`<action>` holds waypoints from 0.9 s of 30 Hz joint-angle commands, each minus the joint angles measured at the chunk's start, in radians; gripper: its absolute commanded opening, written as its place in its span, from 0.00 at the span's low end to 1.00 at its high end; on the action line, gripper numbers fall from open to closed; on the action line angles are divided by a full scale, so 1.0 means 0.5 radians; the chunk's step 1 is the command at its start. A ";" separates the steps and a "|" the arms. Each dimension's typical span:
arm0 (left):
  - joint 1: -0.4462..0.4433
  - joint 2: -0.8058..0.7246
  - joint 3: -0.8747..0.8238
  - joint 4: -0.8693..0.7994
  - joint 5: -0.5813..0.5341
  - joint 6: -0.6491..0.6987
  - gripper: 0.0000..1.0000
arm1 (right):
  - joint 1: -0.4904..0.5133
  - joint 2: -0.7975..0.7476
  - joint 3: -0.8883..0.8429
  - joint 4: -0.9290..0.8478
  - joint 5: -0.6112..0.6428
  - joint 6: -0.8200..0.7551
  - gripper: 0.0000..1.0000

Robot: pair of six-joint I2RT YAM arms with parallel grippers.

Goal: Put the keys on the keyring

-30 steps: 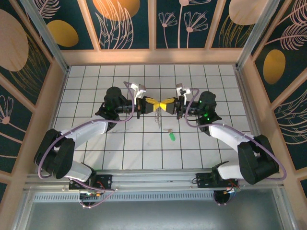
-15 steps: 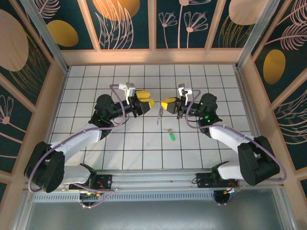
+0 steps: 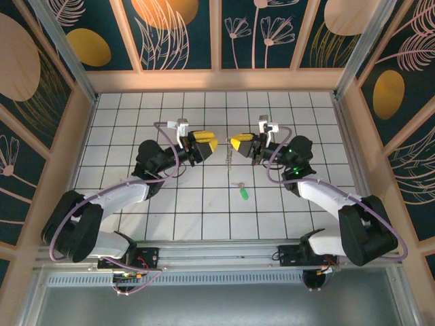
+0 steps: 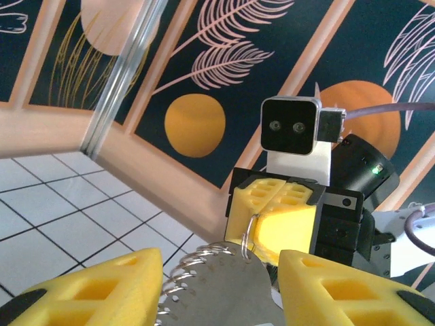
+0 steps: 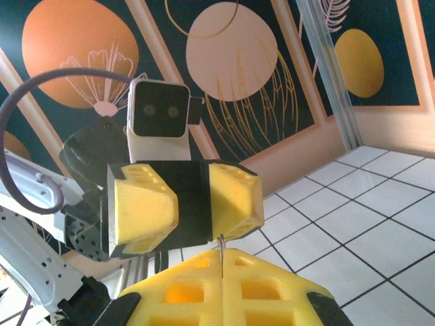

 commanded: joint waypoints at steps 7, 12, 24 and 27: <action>-0.006 0.102 0.012 0.405 0.125 -0.228 0.45 | 0.025 -0.016 -0.004 0.263 0.071 0.099 0.00; -0.011 0.146 0.049 0.423 0.164 -0.253 0.44 | 0.050 0.026 0.034 0.283 0.073 0.108 0.00; -0.019 0.176 0.082 0.466 0.205 -0.270 0.42 | 0.119 0.109 0.119 0.280 0.067 0.103 0.00; -0.022 0.173 0.081 0.465 0.208 -0.271 0.41 | 0.129 0.117 0.127 0.277 0.068 0.102 0.00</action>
